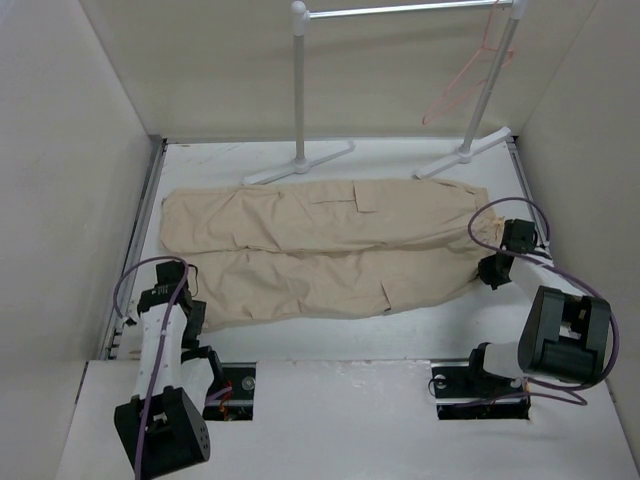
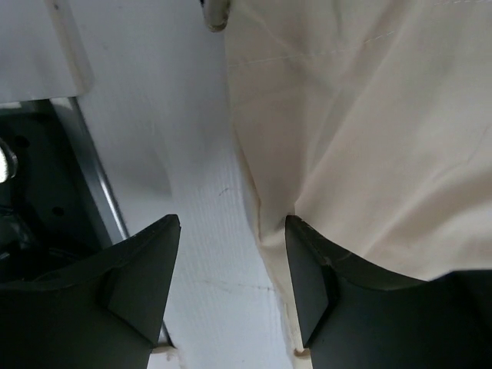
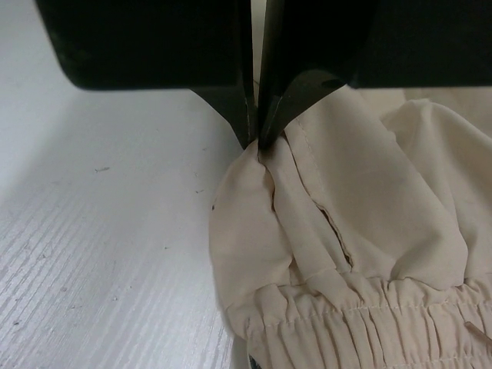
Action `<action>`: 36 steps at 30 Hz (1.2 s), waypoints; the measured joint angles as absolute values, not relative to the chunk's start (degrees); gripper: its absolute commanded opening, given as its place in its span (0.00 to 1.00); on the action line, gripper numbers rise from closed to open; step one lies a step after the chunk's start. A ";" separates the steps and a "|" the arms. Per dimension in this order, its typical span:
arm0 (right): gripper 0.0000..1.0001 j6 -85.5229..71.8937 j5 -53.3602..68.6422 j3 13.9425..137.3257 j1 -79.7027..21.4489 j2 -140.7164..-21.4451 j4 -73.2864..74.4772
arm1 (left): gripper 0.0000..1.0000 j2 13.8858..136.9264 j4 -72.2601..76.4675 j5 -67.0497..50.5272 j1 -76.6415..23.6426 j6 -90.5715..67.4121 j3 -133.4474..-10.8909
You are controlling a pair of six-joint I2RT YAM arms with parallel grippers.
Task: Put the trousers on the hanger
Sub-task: Fold the trousers at the center of the board.
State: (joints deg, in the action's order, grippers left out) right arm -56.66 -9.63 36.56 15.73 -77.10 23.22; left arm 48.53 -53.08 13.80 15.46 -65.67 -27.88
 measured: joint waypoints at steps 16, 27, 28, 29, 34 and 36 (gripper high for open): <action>0.12 -56.86 -8.58 33.80 13.47 -71.85 22.33 | 0.00 50.17 -29.39 12.56 18.09 -66.00 -21.56; 0.11 -52.99 -8.45 31.81 13.39 -52.40 30.37 | 0.00 45.54 -42.00 19.16 15.86 -59.55 -34.81; 0.11 -52.69 -8.45 31.66 13.15 -49.52 32.10 | 0.00 44.82 -43.92 20.60 15.51 -58.52 -37.15; 0.11 -52.40 -8.49 31.59 12.60 -46.50 33.85 | 0.00 44.36 -45.50 21.98 15.07 -57.54 -39.53; 0.09 -51.09 -7.97 34.24 10.28 -43.44 39.46 | 0.00 45.06 -48.03 26.72 14.22 -53.47 -48.16; 0.07 -50.57 -8.05 37.65 10.28 -46.65 40.69 | 0.00 47.33 -47.79 27.53 14.26 -52.38 -51.13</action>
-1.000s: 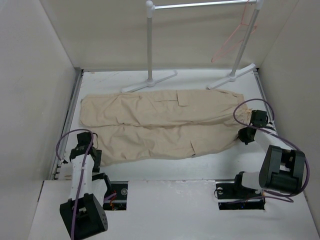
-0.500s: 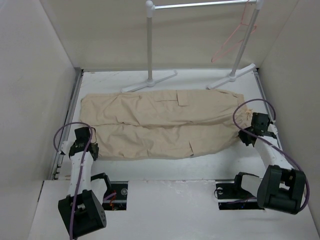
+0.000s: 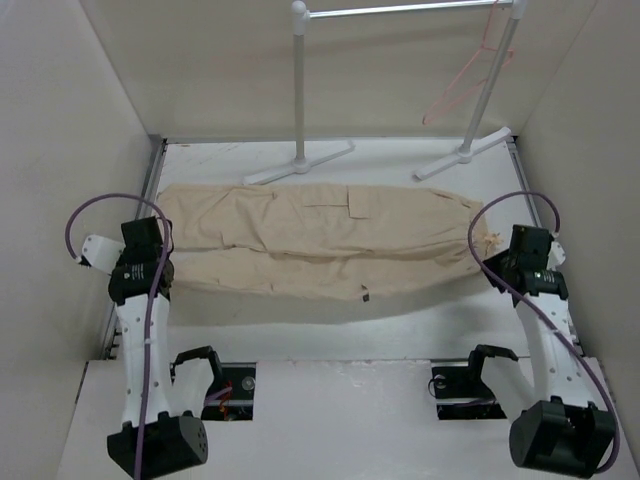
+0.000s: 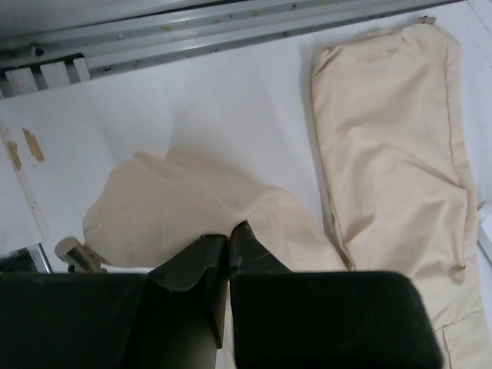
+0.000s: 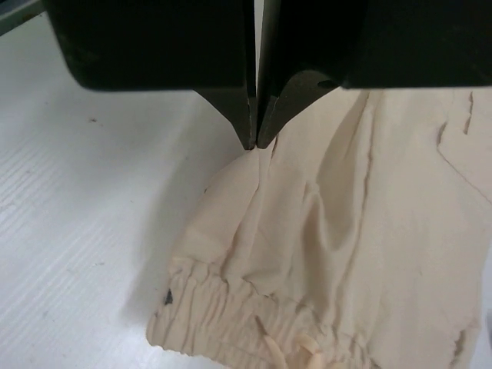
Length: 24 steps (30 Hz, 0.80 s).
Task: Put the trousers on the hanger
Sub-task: Fold the trousers at the center of the board.
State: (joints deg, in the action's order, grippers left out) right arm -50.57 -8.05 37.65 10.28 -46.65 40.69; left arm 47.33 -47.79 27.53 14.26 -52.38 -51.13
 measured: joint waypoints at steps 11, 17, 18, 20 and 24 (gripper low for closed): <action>0.06 -51.51 -6.94 62.74 9.96 -67.75 37.74 | 0.00 75.64 -41.25 27.68 12.75 -48.16 -74.87; 0.06 -52.25 -4.89 78.52 9.10 -88.95 34.81 | 0.00 96.68 -36.75 26.59 9.65 -43.64 -93.56; 0.06 -52.34 -4.58 81.17 8.99 -92.68 34.39 | 0.00 100.22 -36.29 26.48 9.28 -42.74 -96.31; 0.07 -52.64 -4.10 86.67 8.75 -100.16 33.98 | 0.00 108.20 -35.66 26.63 8.40 -40.27 -102.89; 0.44 -53.12 -5.17 94.91 8.32 -111.18 33.12 | 0.23 121.12 -34.24 28.49 7.62 -34.59 -113.40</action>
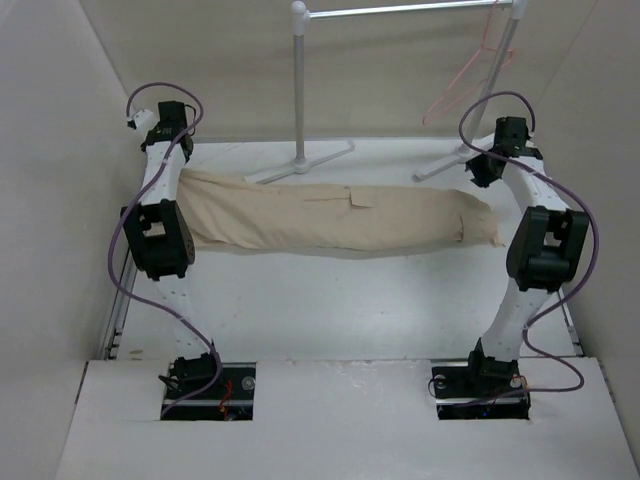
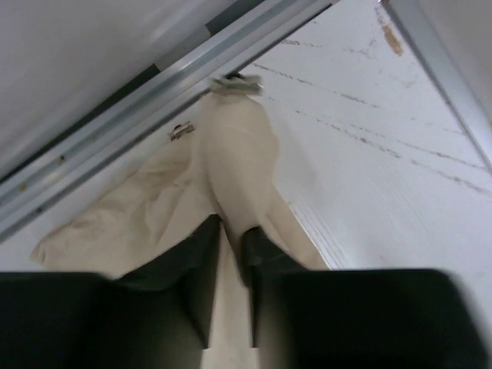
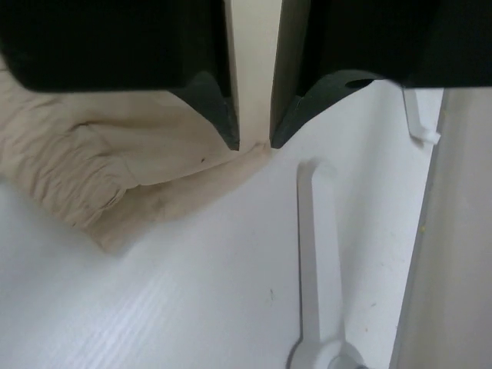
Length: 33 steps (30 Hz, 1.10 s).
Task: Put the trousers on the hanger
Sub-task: Fold the trousers at the center of the board.
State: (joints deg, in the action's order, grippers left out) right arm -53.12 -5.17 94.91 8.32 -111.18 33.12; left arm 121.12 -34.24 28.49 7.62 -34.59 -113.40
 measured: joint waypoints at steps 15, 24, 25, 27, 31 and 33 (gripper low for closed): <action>0.09 -51.72 -4.89 70.59 2.70 -83.53 22.04 | 0.59 95.11 -30.28 27.16 14.85 -33.32 -80.27; 0.21 -52.49 -1.34 52.58 -6.31 -75.40 17.52 | 0.56 91.92 -16.86 9.72 22.92 -42.92 -65.67; 0.23 -52.45 -0.97 50.98 -7.68 -74.87 17.50 | 0.56 94.37 -15.18 7.44 22.85 -43.72 -65.87; 0.26 -52.29 -0.36 48.56 -10.15 -73.28 17.50 | 0.56 99.07 -12.86 3.95 22.55 -45.17 -66.61; 0.28 -51.92 0.69 45.45 -13.82 -69.06 17.41 | 0.56 104.66 -11.38 1.76 22.20 -47.59 -68.40; 0.28 -51.77 1.06 44.51 -14.39 -67.61 17.04 | 0.55 106.06 -11.18 1.78 22.22 -48.31 -70.19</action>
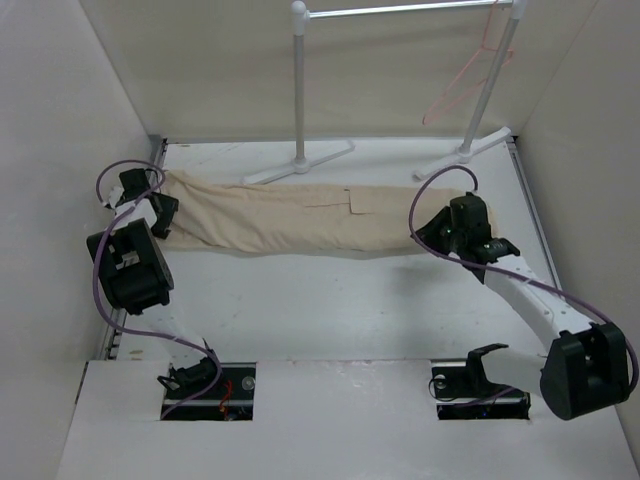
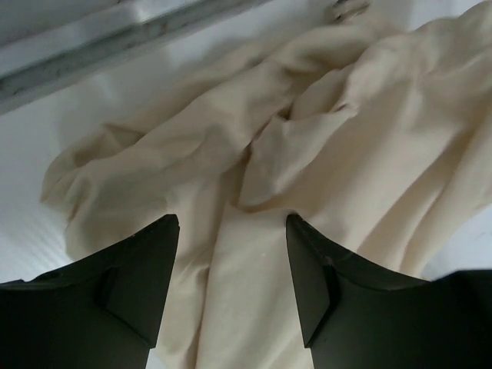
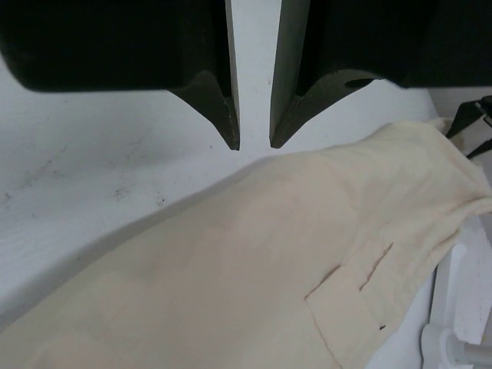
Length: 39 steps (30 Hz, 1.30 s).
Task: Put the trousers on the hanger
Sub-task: Fold the trousers at the center of the board.
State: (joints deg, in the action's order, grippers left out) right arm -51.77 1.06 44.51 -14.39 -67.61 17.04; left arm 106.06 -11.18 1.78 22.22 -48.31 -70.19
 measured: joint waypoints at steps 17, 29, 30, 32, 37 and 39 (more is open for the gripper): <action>0.34 -50.13 2.28 38.48 -14.55 -65.39 16.21 | 0.30 110.32 -7.73 4.45 22.06 -49.12 -77.03; 0.60 -48.84 2.76 38.52 -8.43 -67.59 16.12 | 0.00 111.98 -15.40 4.97 21.89 -48.01 -82.00; 0.60 -48.84 2.76 38.52 -8.01 -68.20 16.10 | 0.00 110.91 -16.34 5.21 21.91 -47.83 -82.00; 0.62 -48.84 2.76 38.52 -7.35 -69.47 16.01 | 0.00 107.50 -18.37 6.00 21.89 -47.42 -82.00; 0.67 -48.88 2.79 38.50 -6.46 -71.37 15.81 | 0.00 96.47 -21.93 7.99 21.91 -46.06 -82.02; 0.69 -48.97 2.79 38.50 -6.42 -71.40 15.77 | 0.01 93.45 -23.51 9.28 21.91 -45.12 -82.24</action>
